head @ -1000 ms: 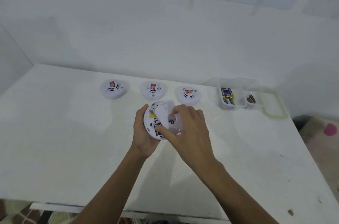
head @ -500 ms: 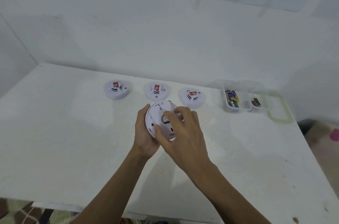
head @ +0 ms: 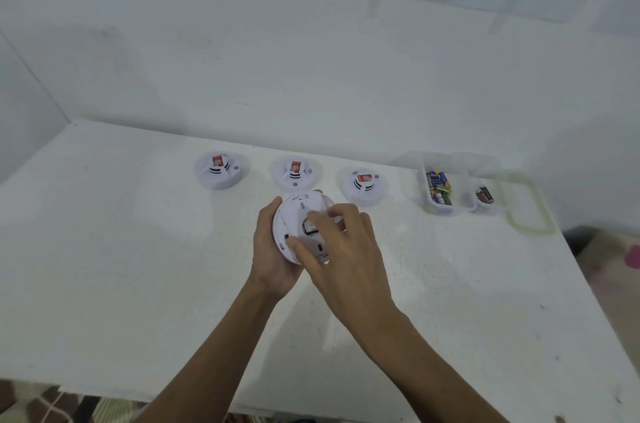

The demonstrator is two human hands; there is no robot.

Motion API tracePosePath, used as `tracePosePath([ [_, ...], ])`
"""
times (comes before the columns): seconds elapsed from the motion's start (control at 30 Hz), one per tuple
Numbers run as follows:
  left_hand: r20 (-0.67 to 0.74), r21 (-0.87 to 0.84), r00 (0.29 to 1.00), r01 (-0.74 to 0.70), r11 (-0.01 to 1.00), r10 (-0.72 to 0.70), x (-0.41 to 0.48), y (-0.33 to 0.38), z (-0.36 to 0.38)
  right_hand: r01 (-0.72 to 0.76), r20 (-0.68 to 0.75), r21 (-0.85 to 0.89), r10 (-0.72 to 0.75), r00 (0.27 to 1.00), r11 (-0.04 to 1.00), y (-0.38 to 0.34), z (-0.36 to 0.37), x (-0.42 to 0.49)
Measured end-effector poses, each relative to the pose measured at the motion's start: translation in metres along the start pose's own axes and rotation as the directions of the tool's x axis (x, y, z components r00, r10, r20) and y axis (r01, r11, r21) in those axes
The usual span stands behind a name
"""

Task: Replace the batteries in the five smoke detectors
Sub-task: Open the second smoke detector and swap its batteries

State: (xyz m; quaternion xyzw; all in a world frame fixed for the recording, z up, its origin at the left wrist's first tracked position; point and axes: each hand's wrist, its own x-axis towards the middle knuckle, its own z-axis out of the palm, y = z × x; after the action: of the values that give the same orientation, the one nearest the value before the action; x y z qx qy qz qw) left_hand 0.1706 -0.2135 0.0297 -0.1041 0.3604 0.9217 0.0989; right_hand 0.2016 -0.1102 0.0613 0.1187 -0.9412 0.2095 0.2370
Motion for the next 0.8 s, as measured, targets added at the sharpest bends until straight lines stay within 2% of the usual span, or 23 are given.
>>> tracePosePath([
  [0.2,-0.012,-0.010,1.000,-0.013,1.000,0.013,0.000,0.000,0.003,0.001,-0.024,-0.009,-0.001,1.000,1.000,0.000,0.003,0.002],
  [0.57,-0.040,0.160,0.987,-0.148,0.976,0.156,-0.006,0.002,0.016,-0.078,-0.084,-0.039,0.075,0.994,0.996,-0.009,0.012,0.004],
  [0.8,-0.063,0.186,0.969,-0.224,0.957,0.240,-0.014,0.004,0.024,-0.034,-0.081,-0.014,0.033,0.996,0.999,-0.010,0.010,0.007],
])
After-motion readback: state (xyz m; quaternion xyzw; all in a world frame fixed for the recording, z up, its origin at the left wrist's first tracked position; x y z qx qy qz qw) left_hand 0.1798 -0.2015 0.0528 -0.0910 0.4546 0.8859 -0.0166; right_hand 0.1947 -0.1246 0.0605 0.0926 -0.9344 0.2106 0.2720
